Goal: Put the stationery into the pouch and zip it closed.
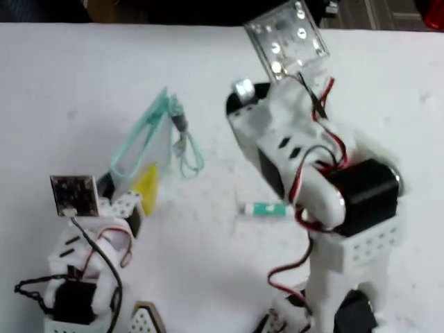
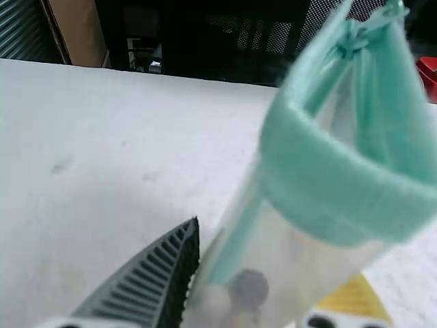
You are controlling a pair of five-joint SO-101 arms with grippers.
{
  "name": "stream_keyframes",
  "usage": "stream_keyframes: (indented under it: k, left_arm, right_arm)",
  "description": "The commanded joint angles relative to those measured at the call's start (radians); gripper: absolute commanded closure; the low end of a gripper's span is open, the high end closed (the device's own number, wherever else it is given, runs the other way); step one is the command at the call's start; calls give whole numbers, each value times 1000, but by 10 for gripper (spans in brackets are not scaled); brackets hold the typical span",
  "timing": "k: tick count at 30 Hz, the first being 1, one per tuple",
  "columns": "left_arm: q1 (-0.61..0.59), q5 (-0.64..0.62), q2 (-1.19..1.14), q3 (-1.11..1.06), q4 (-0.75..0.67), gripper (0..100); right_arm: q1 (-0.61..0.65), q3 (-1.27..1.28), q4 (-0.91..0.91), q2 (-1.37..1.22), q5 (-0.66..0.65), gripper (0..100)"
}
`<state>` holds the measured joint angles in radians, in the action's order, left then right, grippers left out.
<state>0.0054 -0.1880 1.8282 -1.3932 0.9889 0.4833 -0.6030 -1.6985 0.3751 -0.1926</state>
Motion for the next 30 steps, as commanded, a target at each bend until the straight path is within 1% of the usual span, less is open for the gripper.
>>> stream_keyframes:
  k: [1, 6, 9, 14, 18, 21, 23, 27, 30]
  left_arm:
    - [13, -15, -10, 38, 6, 762]
    - [12, -15, -10, 38, 8, 762]
    - [10, -15, -10, 38, 9, 734]
    - [10, -15, -10, 29, 3, 725]
    - [10, -15, -10, 29, 3, 725]
    - [8, -15, -10, 29, 3, 725]
    - [7, -15, -10, 29, 3, 725]
    - [7, -15, -10, 29, 5, 725]
    - [8, -15, -10, 29, 3, 725]
  right_arm:
    - [53, 77, 13, 54, -3, 982]
    - [96, 227, 154, 117, -3, 982]
    - [96, 258, 255, 185, 2, 982]
    - [96, 259, 360, 292, 140, 982]
    - [96, 259, 446, 309, 183, 982]
    - [96, 264, 479, 309, 186, 982]
    - [96, 298, 475, 315, 224, 982]
    - [94, 454, 463, 337, 244, 982]
    - [94, 545, 538, 367, 244, 982]
